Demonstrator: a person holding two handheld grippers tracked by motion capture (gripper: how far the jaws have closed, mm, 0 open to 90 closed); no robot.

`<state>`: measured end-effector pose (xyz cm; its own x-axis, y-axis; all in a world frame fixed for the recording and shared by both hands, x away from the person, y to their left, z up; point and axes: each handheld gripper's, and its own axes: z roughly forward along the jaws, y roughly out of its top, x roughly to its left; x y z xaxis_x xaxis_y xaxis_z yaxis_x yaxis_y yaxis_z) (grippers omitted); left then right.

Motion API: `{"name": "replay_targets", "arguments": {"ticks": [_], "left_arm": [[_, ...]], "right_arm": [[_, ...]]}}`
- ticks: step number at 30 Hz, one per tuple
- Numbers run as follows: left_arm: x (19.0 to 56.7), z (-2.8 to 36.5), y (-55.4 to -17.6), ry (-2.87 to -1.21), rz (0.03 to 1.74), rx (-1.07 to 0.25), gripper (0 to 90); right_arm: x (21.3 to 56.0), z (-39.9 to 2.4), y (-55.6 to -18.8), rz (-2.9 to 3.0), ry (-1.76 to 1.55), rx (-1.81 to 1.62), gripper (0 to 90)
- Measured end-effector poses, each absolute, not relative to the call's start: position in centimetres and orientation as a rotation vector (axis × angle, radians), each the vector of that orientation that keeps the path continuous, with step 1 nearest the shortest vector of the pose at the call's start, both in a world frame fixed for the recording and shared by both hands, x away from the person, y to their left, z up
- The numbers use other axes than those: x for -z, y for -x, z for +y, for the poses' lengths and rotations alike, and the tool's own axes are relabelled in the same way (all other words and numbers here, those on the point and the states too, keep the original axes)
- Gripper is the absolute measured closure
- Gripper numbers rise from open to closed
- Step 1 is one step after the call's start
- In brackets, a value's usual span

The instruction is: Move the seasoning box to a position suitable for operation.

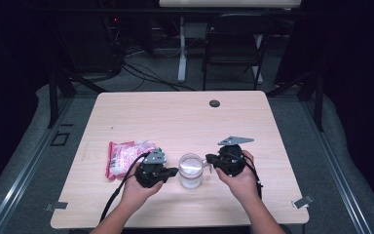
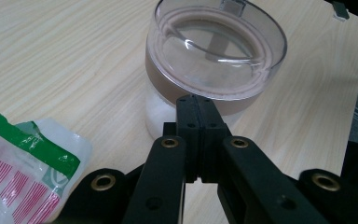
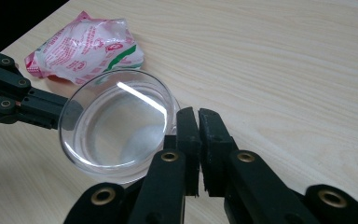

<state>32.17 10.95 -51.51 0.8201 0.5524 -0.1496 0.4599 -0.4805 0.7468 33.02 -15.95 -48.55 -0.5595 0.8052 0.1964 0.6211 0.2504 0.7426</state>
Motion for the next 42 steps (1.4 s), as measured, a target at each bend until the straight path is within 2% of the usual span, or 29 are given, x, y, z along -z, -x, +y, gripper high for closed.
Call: {"name": "replay_targets", "arguments": {"ticks": [22, 33, 42], "left_arm": [[50.3, 11.0, -32.0, -2.111, 0.713, -0.133, 89.9], [49.2, 10.7, -32.5, -2.081, 0.694, -0.143, 89.2], [48.1, 10.2, -32.9, -2.063, 0.672, -0.153, 83.9]], "right_arm": [[48.8, -16.1, -32.8, 2.28, -1.348, -1.214, 87.4], [48.2, -16.3, -31.5, 2.315, -1.314, -1.242, 75.9], [47.6, -16.1, -29.9, 2.345, -1.253, -1.223, 66.6]]}}
